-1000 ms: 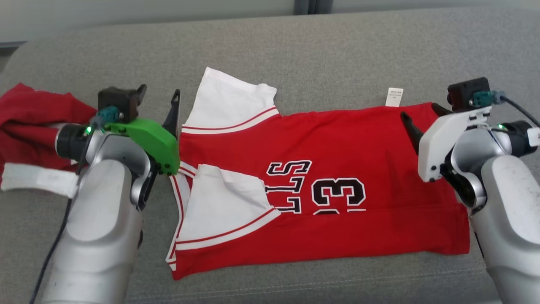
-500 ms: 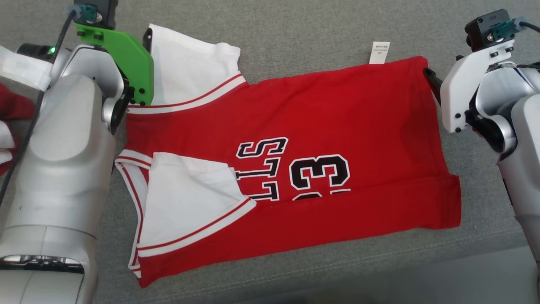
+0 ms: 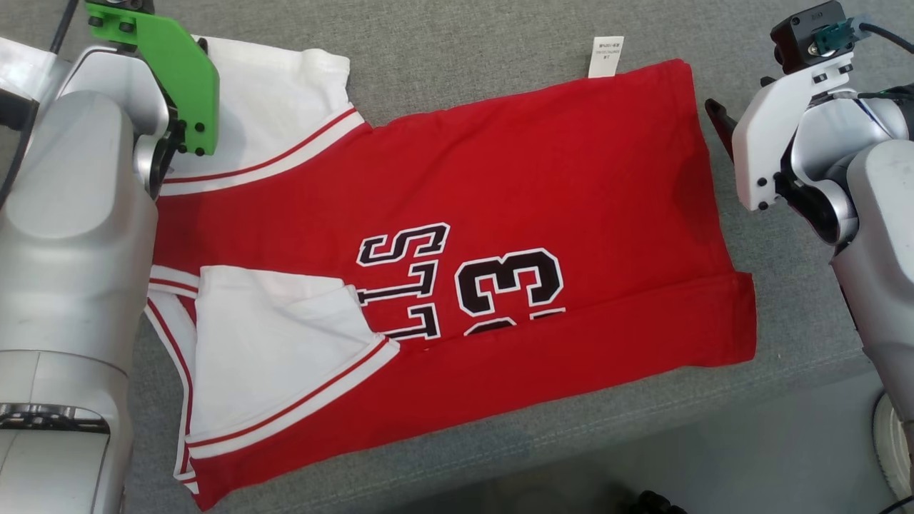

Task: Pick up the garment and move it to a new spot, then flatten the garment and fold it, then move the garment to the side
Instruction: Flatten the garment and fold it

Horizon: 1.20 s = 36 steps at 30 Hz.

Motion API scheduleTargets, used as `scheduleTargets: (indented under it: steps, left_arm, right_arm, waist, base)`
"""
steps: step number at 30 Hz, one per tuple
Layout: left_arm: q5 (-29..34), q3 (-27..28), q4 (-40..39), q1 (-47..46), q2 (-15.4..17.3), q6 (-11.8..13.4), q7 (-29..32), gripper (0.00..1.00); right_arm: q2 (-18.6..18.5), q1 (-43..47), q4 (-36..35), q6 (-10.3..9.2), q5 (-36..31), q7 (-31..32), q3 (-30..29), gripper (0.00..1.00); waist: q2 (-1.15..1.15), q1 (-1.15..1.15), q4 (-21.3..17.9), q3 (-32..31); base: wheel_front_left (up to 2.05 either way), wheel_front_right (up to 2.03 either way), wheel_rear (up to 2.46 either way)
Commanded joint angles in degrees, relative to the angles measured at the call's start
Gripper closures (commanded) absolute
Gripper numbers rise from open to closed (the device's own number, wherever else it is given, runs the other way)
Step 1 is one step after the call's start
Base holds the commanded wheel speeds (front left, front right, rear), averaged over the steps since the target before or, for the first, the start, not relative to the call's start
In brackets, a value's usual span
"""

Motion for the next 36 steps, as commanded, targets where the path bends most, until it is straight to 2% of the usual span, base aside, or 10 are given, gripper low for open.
scheduleTargets:
  steps: [1,6,7,8,9,11,12,21,26,36]
  left_arm:
    - [0.26,0.0,0.33,-1.21,0.81,0.31,0.05,0.0]
    - [-0.6,-0.1,1.3,-1.85,0.98,0.01,1.53,0.0]
    - [-0.79,-0.19,1.51,-1.88,0.81,-0.22,1.92,0.07]
    - [-1.01,-0.31,1.83,-1.83,0.7,-0.42,2.5,0.17]
    - [-1.11,-0.56,2.2,-1.66,0.68,-0.57,3.08,0.38]
    - [-1.36,-0.87,2.8,-1.23,0.74,-0.61,4.0,0.75]
    - [-1.47,-0.98,3.02,-1.09,0.71,-0.64,4.23,1.0]
    - [-2.37,-1.92,4.36,1.11,-2.29,0.01,4.18,1.0]
    - [-2.89,-2.54,4.92,1.12,-3.9,0.0,3.45,1.0]
    - [-4.28,-3.41,6.05,0.21,-6.21,-0.65,2.22,1.0]
  right_arm:
    - [-0.03,-0.89,0.22,-0.06,0.42,-0.4,0.26,0.0]
    - [-0.27,-1.6,0.97,-0.07,0.6,-0.68,0.39,0.0]
    - [-0.25,-1.8,1.14,-0.06,0.67,-0.78,0.42,0.0]
    - [-0.24,-2.05,1.27,-0.07,0.75,-0.89,0.41,0.0]
    - [-0.19,-2.25,1.46,-0.07,0.84,-0.85,0.41,0.0]
    - [-0.03,-2.52,1.71,-0.06,0.79,-0.86,0.52,0.0]
    - [-0.03,-2.54,1.8,-0.07,0.8,-0.89,0.57,0.0]
    - [-1.2,-3.39,1.93,-0.07,0.39,-1.76,-1.85,0.0]
    - [-1.59,-3.69,2.19,-0.06,0.08,0.06,-1.42,0.0]
    - [-0.25,-3.95,3.6,-0.06,-3.7,-0.14,-3.65,0.0]
  waist:
    - [0.0,-0.01,-0.3,0.18]
    - [0.0,-0.01,-0.43,0.99]
    - [0.0,-0.01,-0.42,1.11]
    - [0.0,-0.01,-0.42,1.25]
    - [0.0,-0.01,-0.42,1.41]
    - [0.0,-0.01,-0.43,1.67]
    - [0.0,-0.01,-0.39,1.75]
    - [0.0,-0.01,0.75,1.18]
    - [0.0,-0.01,1.58,0.9]
    - [0.0,-0.01,3.19,1.26]
  base:
    - [0.0,0.0,0.0]
    - [0.0,0.0,0.0]
    - [0.0,0.0,0.0]
    - [0.0,0.0,0.0]
    - [0.0,0.0,0.0]
    - [0.0,0.0,0.0]
    - [0.0,0.0,0.0]
    - [0.0,0.0,0.0]
    - [0.0,0.0,0.0]
    - [0.0,0.0,0.0]
